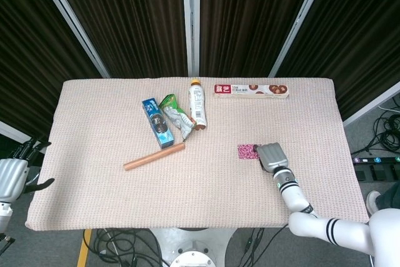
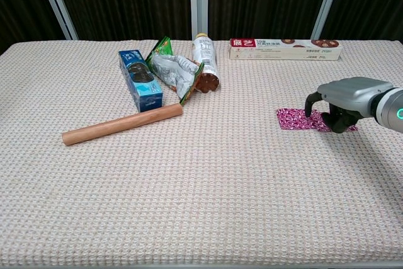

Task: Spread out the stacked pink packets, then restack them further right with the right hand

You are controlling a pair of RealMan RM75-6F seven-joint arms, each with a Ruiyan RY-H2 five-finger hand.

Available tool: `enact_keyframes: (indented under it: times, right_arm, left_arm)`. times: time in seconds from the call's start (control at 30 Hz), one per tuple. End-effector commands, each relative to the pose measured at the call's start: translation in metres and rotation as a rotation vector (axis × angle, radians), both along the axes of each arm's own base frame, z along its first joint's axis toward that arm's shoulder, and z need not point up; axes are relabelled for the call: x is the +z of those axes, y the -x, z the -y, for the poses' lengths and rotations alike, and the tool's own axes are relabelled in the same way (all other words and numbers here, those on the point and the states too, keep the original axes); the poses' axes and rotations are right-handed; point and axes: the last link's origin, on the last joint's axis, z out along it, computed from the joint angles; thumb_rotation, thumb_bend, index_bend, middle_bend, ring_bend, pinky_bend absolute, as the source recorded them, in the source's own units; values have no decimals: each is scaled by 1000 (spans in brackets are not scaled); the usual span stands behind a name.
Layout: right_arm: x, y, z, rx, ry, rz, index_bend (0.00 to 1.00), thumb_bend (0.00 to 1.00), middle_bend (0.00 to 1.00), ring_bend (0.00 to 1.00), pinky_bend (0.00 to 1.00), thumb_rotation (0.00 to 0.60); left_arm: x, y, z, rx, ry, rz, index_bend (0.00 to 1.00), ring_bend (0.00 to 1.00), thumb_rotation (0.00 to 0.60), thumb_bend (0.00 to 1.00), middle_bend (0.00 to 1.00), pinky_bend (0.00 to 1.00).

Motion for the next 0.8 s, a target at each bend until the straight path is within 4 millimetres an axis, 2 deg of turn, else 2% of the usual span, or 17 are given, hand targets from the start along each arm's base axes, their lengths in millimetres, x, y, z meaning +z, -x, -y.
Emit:
enact_keyframes:
  times: [0.03,0.5,0.8]
  right_arm:
    - [-1,1,0,-1,-4,-7,302,655,1000,1000,961,600]
    - [10,19,2,-38,11,-41,306,654,1000,1000,961,600]
    - [5,8,1,-14,-1,-13,305,654,1000,1000,961,600]
  left_arm:
    - [-2,1,0,2,6,1,244,170,600,16,183,302]
    - [-4,4,-3,12,7,-3,244,170,600,16,183,302]
    - [-3,3,-5,7,3,-4,244,170,600,16,183,302]
